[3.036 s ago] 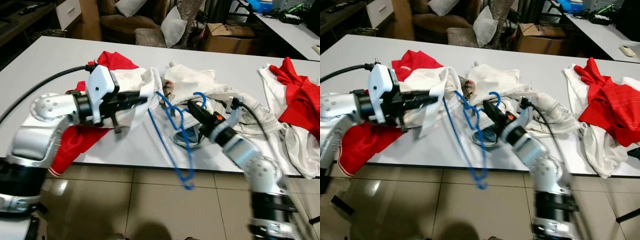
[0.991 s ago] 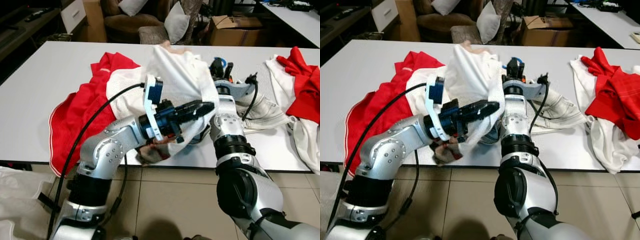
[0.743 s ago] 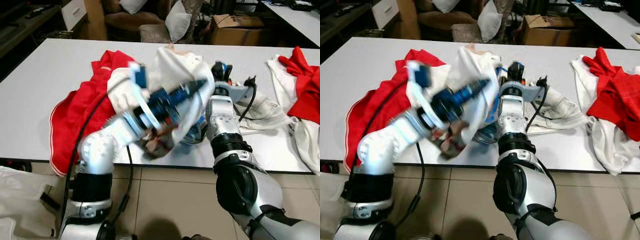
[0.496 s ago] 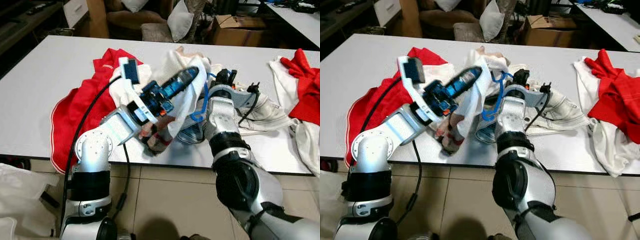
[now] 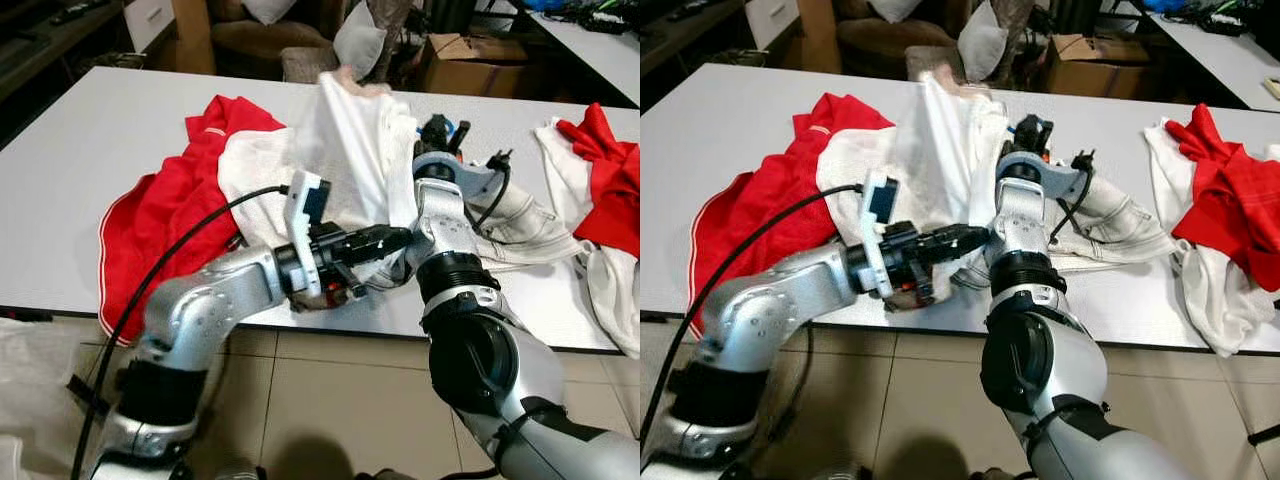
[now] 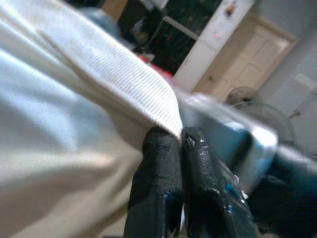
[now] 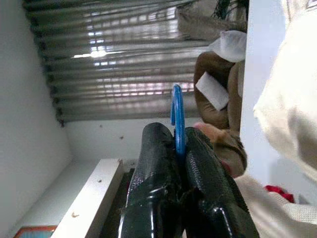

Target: Hang hanger

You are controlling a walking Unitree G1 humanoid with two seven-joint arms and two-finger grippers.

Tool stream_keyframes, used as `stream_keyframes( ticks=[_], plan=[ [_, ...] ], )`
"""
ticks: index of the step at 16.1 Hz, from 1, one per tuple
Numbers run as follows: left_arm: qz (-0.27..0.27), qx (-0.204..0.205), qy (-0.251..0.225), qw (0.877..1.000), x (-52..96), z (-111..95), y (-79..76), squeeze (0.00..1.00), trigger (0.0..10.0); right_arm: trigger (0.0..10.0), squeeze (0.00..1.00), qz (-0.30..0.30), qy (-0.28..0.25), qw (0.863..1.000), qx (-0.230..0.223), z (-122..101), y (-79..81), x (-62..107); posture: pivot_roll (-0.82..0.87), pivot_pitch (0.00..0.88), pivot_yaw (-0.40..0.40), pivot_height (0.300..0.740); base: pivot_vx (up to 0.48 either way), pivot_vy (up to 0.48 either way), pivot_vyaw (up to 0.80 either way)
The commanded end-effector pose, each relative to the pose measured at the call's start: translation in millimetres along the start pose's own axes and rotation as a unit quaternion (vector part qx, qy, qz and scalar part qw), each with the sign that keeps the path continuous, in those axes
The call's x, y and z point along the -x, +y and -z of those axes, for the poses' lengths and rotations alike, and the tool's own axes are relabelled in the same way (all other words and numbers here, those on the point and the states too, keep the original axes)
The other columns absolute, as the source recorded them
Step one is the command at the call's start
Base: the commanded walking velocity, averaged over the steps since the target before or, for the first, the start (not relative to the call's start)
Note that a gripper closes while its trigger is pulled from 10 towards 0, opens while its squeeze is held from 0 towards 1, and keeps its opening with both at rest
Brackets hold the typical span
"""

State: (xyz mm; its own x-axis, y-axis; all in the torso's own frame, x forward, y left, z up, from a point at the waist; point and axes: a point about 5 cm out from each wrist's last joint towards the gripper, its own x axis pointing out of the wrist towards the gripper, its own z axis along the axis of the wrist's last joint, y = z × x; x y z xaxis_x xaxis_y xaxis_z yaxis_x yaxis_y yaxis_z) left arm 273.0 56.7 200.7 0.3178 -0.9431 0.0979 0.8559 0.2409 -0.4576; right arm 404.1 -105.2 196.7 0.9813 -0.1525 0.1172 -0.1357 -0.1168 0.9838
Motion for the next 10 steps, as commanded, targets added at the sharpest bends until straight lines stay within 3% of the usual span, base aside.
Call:
stream_keyframes(
  ticks=[1, 2, 4, 5, 7, 8, 10],
  plan=[
    [0.031, -0.011, 0.001, 0.999, -5.1, -1, -9.3, 0.0, 2.8, 0.0, 0.0, -0.013, 0.057, 0.998, -0.028, 43, 8.2, 8.7, 0.03, 0.0, -0.065, 0.74, 0.0, 0.0, 0.0],
    [-0.024, -0.04, -0.021, 0.999, -3.8, -6, 4.0, 0.0, 1.5, 0.0, 0.0, -0.024, 0.101, 0.995, -0.006, 51, 6.4, 12.9, 0.03, 0.0, -0.071, 0.74, 0.0, 0.0, 0.0],
    [-0.092, -0.078, -0.097, 0.988, 2.2, -30, 18.3, 0.0, 5.1, 0.0, 0.0, -0.032, 0.149, 0.988, 0.027, 55, -0.9, 20.0, 0.03, 0.0, -0.077, 0.74, 0.0, 0.0, 0.0],
    [-0.095, -0.093, -0.112, 0.985, 5.8, -38, 17.6, 0.0, 10.0, 0.0, 0.0, -0.03, 0.16, 0.986, 0.035, 52, -5.5, 22.3, 0.02, 0.0, -0.077, 0.74, 0.0, 0.0, 0.0],
    [-0.087, -0.106, -0.097, 0.986, 7.8, -40, 12.9, 0.0, 10.0, 0.0, 0.0, -0.025, 0.163, 0.985, 0.042, 45, -9.7, 23.3, 0.02, 0.0, -0.074, 0.74, 0.0, 0.0, 0.0],
    [-0.121, -0.166, -0.035, 0.978, 6.3, -33, 17.0, 1.0, 10.0, 0.0, 0.0, -0.022, 0.162, 0.985, 0.05, 36, -10.2, 23.6, 0.01, 0.0, -0.069, 0.74, 0.0, 0.0, 0.0],
    [-0.131, -0.173, -0.031, 0.976, 4.2, -35, 18.3, 1.0, 10.0, 0.0, 0.0, -0.019, 0.156, 0.986, 0.055, 29, -10.2, 23.6, 0.0, 0.0, -0.066, 0.74, 0.0, 0.0, 0.0]
  ],
)
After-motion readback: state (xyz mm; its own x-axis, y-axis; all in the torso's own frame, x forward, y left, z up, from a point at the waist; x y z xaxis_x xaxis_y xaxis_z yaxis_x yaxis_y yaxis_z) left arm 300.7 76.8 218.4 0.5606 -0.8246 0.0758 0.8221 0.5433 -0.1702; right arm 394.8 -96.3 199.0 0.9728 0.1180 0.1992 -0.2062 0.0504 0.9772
